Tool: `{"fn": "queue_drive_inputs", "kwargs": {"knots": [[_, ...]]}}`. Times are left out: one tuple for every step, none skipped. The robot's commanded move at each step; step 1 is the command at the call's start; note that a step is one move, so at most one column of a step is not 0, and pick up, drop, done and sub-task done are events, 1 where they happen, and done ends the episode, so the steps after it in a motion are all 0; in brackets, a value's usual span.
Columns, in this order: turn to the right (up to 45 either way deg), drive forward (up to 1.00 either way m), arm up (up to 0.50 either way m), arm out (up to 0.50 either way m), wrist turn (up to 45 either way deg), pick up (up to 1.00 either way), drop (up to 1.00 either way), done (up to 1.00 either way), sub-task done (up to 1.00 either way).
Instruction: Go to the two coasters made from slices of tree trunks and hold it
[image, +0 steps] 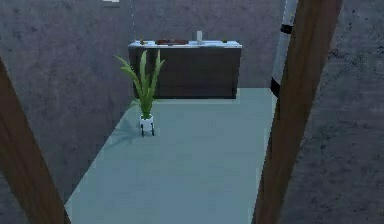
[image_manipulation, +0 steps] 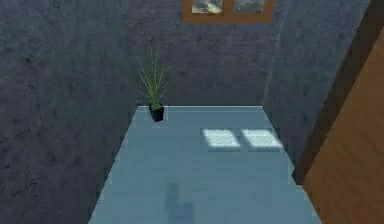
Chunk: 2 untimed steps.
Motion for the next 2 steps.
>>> {"fn": "queue_drive_inputs", "kwargs": {"knots": [[0.0, 0.85, 0.0, 0.0, 0.0, 0.0, 0.0, 0.0, 0.0], [3.0, 0.0, 0.0, 0.0, 0.0, 0.0, 0.0, 0.0, 0.0]]}}
